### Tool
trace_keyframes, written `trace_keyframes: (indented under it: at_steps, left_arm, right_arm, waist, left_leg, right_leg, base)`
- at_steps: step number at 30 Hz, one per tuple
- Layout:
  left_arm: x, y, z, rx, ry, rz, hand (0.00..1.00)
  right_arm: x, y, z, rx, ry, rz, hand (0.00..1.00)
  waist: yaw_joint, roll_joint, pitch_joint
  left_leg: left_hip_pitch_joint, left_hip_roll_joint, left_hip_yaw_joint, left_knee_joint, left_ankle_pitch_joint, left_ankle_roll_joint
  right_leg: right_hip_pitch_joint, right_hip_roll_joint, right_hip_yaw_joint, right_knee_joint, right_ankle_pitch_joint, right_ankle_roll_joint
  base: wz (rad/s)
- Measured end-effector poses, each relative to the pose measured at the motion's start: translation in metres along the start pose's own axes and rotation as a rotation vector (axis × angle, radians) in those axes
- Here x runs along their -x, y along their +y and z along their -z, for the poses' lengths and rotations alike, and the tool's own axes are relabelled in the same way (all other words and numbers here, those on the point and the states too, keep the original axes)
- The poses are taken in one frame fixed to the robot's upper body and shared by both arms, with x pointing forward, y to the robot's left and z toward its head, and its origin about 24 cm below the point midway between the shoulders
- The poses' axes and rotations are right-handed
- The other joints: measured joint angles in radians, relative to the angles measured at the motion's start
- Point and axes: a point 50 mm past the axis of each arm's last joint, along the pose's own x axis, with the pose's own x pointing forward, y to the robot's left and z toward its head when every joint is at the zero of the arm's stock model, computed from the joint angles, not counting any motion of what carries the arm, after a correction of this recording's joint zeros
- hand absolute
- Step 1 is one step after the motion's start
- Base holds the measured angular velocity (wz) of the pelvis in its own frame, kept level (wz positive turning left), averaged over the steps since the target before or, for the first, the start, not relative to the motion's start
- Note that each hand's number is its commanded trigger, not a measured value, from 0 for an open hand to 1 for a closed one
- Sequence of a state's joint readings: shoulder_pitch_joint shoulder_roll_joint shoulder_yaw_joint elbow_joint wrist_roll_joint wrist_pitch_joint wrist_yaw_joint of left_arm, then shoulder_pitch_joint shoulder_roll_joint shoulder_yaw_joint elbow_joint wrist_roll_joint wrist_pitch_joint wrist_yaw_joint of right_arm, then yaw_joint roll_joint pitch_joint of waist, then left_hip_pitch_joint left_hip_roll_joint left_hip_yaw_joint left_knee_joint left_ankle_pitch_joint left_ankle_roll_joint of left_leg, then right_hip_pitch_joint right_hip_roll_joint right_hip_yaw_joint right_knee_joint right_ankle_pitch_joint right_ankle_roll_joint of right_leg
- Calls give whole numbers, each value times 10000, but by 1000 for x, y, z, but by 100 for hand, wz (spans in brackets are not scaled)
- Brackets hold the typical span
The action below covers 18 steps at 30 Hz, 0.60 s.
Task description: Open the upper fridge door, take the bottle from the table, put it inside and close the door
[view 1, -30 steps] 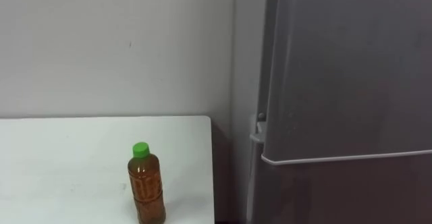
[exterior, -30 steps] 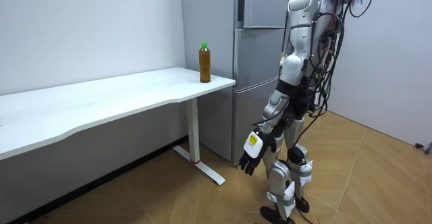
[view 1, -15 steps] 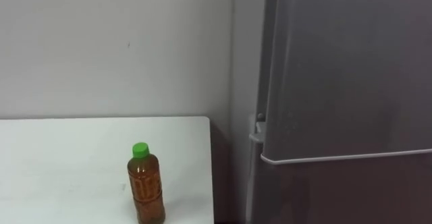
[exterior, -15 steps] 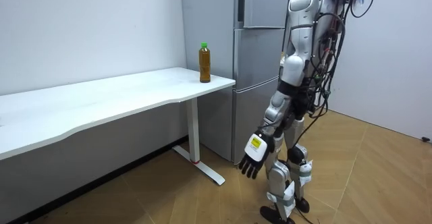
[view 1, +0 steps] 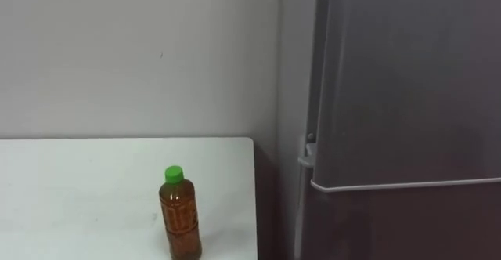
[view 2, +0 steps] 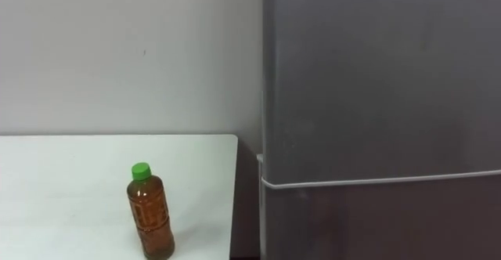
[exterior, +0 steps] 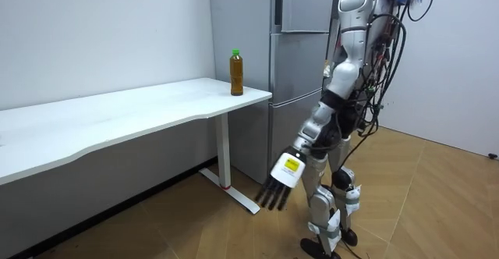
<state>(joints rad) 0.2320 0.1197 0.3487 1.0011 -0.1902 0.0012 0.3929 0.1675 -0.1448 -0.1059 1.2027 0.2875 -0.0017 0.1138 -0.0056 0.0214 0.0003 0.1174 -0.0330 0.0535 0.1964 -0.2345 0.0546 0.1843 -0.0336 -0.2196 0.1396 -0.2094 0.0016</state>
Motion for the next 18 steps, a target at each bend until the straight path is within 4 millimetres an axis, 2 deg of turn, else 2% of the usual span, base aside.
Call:
trace_keyframes:
  at_steps: [1, 4, 11, 16, 18]
  left_arm:
    - [-1, -1, -7, 287, -194, -121, 0]
    - [0, -2, -28, 1395, -809, -431, 0]
    - [14, -1, -85, 3045, -3323, -832, 0]
    - [42, 2, -140, 4562, -5847, -631, 0]
    - [54, 5, -156, 5068, -6540, -619, 0]
  right_arm:
    - [0, -2, -2, 61, -43, 45, 0]
    - [1, -5, -4, 246, -146, 72, 0]
    - [2, -7, -8, 524, -450, 190, 0]
    - [3, -5, -12, 597, -867, 141, 0]
    - [3, -5, -13, 622, -1044, 110, 0]
  waist:
    - [-5, 100, -1]
    - [-55, 204, 4]
    - [-40, 198, -5]
    - [154, 133, -49]
    - [157, 161, -80]
  left_leg:
    - [0, 1, 0, -12, 0, 0]
    - [1, 10, -7, 3, 2, -3]
    - [-29, 4, 5, -16, 9, -5]
    - [-29, -1, 2, 28, 8, -4]
    - [-40, 1, -6, 31, 8, -4]
  right_leg:
    - [-1, -7, 1, 0, 0, 0]
    - [7, -8, -14, 6, -7, -11]
    - [-108, 17, -21, 139, -31, -18]
    - [-111, 28, -26, 128, -33, -15]
    - [-116, 27, -45, 131, -33, -15]
  base:
    - [0]
    - [1]
    - [-1]
    - [-1]
    - [2]
